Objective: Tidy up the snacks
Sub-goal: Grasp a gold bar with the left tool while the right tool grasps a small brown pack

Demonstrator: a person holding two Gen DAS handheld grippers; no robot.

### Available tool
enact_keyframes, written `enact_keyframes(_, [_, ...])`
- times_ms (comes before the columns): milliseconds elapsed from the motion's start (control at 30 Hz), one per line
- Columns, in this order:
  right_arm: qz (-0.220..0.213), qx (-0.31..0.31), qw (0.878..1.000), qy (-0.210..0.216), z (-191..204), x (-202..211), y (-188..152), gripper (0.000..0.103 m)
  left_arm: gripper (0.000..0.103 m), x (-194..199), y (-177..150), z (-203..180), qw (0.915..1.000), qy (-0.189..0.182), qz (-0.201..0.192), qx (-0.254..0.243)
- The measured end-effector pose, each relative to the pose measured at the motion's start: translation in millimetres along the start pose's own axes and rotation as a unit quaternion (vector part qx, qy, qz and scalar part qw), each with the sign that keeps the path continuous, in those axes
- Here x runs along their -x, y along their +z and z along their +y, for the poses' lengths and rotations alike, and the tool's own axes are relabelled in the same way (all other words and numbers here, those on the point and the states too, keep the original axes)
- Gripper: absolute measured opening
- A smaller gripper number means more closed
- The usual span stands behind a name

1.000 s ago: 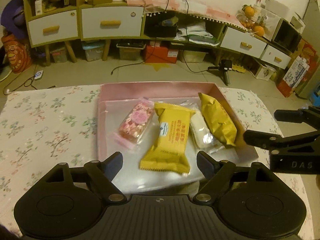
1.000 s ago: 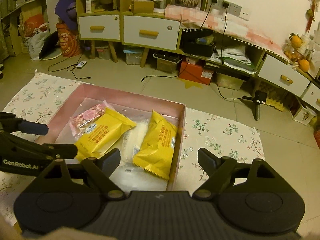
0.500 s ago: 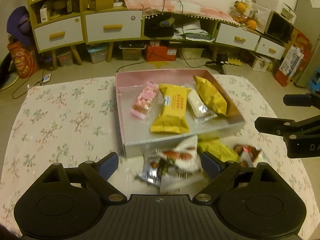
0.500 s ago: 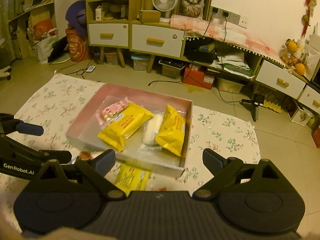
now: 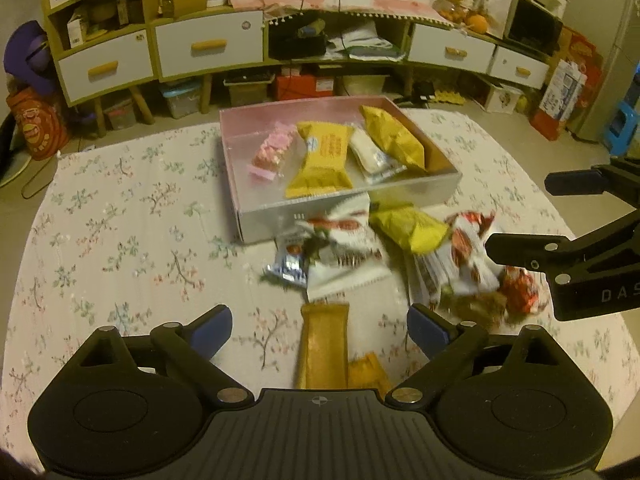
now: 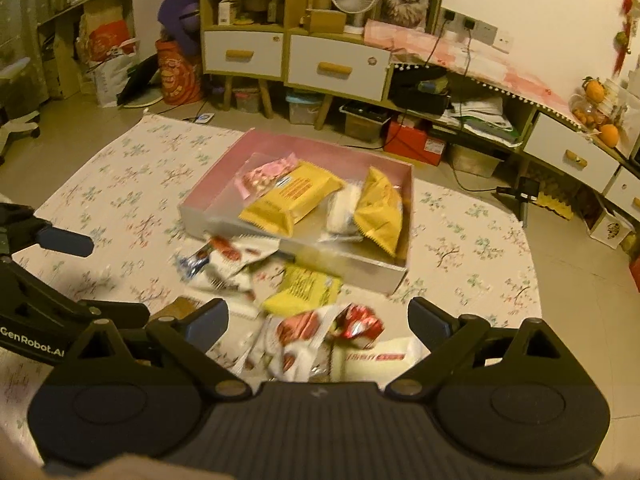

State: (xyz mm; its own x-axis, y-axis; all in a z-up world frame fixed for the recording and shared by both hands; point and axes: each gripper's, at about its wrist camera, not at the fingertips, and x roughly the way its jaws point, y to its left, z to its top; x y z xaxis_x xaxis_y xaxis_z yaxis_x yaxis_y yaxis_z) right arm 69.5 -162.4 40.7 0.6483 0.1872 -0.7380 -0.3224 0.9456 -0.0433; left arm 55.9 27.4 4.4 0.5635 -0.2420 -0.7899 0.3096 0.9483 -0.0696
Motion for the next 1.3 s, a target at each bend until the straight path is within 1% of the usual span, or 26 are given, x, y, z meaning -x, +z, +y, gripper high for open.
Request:
enact_keyframes(200, [-0.002, 0.011, 1.000, 0.002, 8.4, 0.6, -18.3, 0.098, 0.096, -2.4, -18.0, 4.0, 1.0000, 0.007, 0.003, -0.003])
enact_keyframes(300, [0.000, 0.022, 1.000, 0.018, 12.1, -0.2, -32.6, 0.099, 0.096, -7.0, -30.1, 8.3, 0.9999, 0.013, 0.010, -0.005])
enact_keyframes(433, [-0.006, 0.061, 0.998, 0.017, 19.3, -1.3, -47.3, 0.099, 0.096, -15.0, -43.3, 6.4, 0.9987, 0.018, 0.018, -0.043])
enact_keyframes(533, [-0.001, 0.067, 0.998, 0.019, 18.4, -5.6, -54.4, 0.099, 0.096, -22.0, -51.2, 4.3, 0.9973, 0.020, 0.026, -0.066])
enact_keyframes(700, [0.014, 0.072, 0.997, 0.032, 14.9, -14.6, -61.5, 0.098, 0.096, -32.3, -55.0, 3.3, 0.9980, 0.001, 0.033, -0.054])
enact_keyframes(800, [0.022, 0.065, 0.996, 0.063, 10.5, -17.5, -64.1, 0.092, 0.094, -34.9, -52.3, 1.1, 0.9987, 0.002, 0.021, -0.046])
enact_keyframes(833, [0.025, 0.060, 0.995, 0.076, 8.6, -18.4, -64.7, 0.088, 0.093, -35.6, -51.3, 0.3, 0.9989, 0.000, 0.016, -0.044])
enact_keyframes(867, [0.027, 0.057, 0.994, 0.084, 7.0, -19.3, -65.0, 0.087, 0.092, -36.2, -50.2, 0.1, 0.9991, -0.004, 0.011, -0.042])
enact_keyframes(967, [0.030, 0.051, 0.994, 0.093, 3.7, -22.7, -65.7, 0.080, 0.083, -39.6, -46.8, -0.4, 0.9993, -0.015, 0.009, -0.033])
enact_keyframes(1000, [0.033, 0.050, 0.994, 0.095, 2.8, -24.6, -65.3, 0.077, 0.077, -41.0, -45.8, -0.6, 0.9993, -0.018, 0.010, -0.030])
enact_keyframes(1067, [0.043, 0.047, 0.993, 0.096, 0.9, -29.8, -65.5, 0.074, 0.069, -45.0, -44.3, -1.1, 0.9993, -0.021, 0.016, -0.025])
enact_keyframes(1100, [0.048, 0.045, 0.993, 0.096, -0.4, -32.6, -65.8, 0.071, 0.063, -46.8, -43.9, -1.1, 0.9993, -0.023, 0.020, -0.023])
enact_keyframes(1233, [0.053, 0.045, 0.994, 0.084, -4.6, -38.5, -66.3, 0.070, 0.051, -51.9, -42.6, -0.3, 0.9992, -0.028, 0.026, -0.014])
enact_keyframes(1300, [0.060, 0.037, 0.994, 0.085, -8.1, -41.8, -66.1, 0.067, 0.049, -53.9, -42.2, 0.5, 0.9991, -0.029, 0.029, -0.011])
